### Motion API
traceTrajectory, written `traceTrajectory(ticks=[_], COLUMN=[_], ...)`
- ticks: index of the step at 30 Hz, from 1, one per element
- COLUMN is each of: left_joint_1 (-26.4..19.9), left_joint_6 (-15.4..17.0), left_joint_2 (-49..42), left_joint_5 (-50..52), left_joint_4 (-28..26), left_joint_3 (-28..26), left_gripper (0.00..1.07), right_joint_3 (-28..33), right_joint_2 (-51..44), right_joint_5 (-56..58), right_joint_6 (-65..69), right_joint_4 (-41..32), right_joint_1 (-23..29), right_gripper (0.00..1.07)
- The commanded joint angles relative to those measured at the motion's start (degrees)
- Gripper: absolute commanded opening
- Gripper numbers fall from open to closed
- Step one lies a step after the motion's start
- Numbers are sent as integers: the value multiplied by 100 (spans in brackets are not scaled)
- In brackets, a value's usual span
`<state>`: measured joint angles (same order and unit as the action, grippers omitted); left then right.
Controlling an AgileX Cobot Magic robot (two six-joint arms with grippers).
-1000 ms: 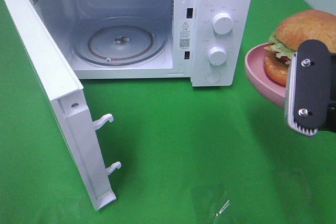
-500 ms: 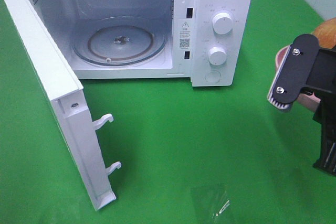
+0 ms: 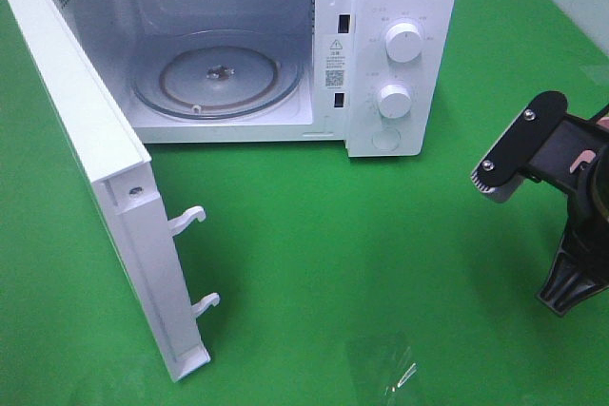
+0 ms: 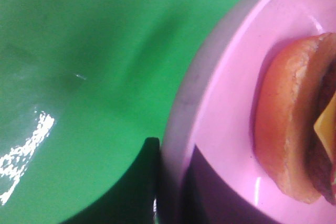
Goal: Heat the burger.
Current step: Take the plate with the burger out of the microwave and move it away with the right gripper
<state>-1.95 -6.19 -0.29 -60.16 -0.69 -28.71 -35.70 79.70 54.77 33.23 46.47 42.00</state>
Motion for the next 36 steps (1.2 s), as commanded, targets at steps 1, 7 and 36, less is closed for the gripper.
traceTrajectory(ticks=[1, 7, 36], left_joint_1=[6, 6, 6], left_joint_6=[11, 11, 11], left_joint_2=[-109, -109, -109], left_joint_5=[74, 74, 74], left_joint_4=[-17, -17, -17], left_joint_3=[17, 17, 17], left_gripper=[100, 100, 100], right_joint_3=[-46, -46, -46], right_joint_2=[80, 309, 779], right_joint_5=[384, 453, -418], right_joint_6=[447, 1031, 2384], right_joint_4=[407, 516, 963], right_joint_1=[0, -74, -1891], right_gripper=[1, 1, 4])
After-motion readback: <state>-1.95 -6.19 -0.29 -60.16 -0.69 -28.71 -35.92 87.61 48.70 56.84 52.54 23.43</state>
